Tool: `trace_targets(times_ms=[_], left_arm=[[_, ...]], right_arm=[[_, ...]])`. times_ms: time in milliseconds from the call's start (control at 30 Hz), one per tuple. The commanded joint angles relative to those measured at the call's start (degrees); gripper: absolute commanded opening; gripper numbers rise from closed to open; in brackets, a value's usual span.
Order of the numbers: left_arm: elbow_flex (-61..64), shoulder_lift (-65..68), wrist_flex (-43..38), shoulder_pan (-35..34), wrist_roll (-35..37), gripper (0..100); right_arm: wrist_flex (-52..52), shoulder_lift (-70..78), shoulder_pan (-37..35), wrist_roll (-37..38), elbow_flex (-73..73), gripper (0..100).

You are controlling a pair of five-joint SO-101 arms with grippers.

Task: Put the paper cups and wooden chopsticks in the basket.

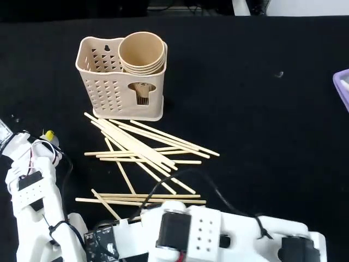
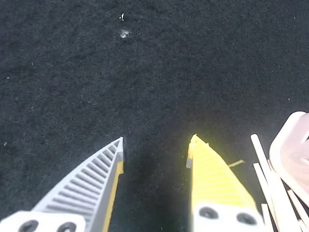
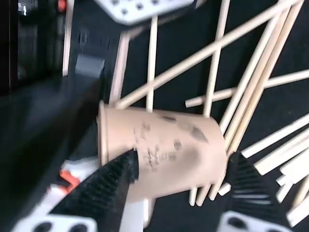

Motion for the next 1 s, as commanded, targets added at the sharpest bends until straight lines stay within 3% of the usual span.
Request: trace_targets(times_ms=[0,233,400,767,867,967], left_arm=[[-0.3,-1.1,-1.1,0.5,0.0,22],[-0.8,-1.1,-1.1,-3.8,1.6,22],[-0.9,-0.6,-1.1,-11.8,16.8,22],[-1.9,-0.6,-1.0,-16.8,22.5,22],[-1.9,-0.6,-1.0,-17.1,22.5,22],[-1.9,-0.7,-1.0,-17.5,22.5,22]], right_arm=[[-0.2,0.3,-0.4,-1.1,-0.4,30.6],[-0.5,0.3,0.7,-1.2,0.0,30.8],[-0.5,0.3,6.5,-1.2,-0.1,30.8],[-2.0,0.3,15.9,-7.1,-0.3,30.9],[-0.8,0.2,14.9,-8.9,-0.4,30.7],[-1.1,0.2,9.1,-13.8,-0.3,30.7]])
